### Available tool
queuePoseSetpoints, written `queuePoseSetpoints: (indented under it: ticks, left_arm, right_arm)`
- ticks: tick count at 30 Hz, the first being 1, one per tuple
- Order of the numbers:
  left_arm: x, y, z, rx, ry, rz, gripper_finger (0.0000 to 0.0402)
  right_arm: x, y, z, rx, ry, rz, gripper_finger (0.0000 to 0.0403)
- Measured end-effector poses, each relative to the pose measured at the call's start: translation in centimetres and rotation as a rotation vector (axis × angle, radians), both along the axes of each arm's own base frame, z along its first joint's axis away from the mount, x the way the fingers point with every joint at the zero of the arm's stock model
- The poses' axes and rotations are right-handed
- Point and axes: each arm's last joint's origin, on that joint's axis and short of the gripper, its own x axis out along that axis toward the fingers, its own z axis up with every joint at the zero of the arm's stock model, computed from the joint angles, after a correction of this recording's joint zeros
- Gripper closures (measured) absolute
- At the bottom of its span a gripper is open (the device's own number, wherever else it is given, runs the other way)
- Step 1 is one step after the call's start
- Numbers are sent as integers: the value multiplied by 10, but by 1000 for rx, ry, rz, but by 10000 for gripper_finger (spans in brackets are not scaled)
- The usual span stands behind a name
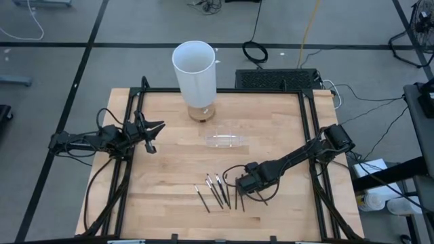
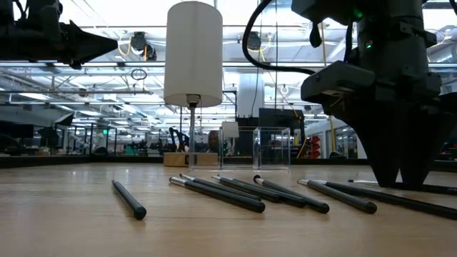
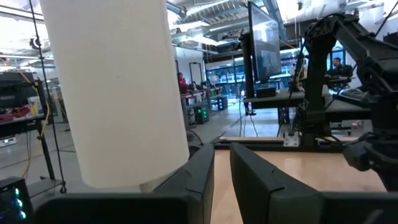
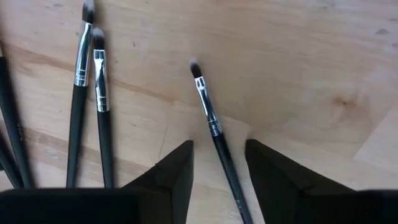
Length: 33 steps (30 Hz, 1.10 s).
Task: Pick & Place Makeup Supplies
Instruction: Put the makeup brush into the transparent organizer
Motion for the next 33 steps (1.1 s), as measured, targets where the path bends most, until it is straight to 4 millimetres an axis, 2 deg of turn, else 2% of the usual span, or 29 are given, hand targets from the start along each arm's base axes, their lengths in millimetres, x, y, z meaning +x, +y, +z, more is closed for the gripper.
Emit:
queuePoseSetpoints:
  ticks: [6,15,24,33]
  left_arm:
    - [0,0,0,-7,-2,-3,339]
    - [1,0,-3,-25,20,-7,339]
    - [0,0,-2,-26,7,-7,339]
    - [0,0,1,-26,-18,-10,339]
  right_arm:
    - [-10,1,-7,7,39,30,296]
    - [-12,3,-8,15,42,113,394]
    - [-13,6,-5,-55,-1,148,400]
    - [-9,11,25,-223,-196,172,402]
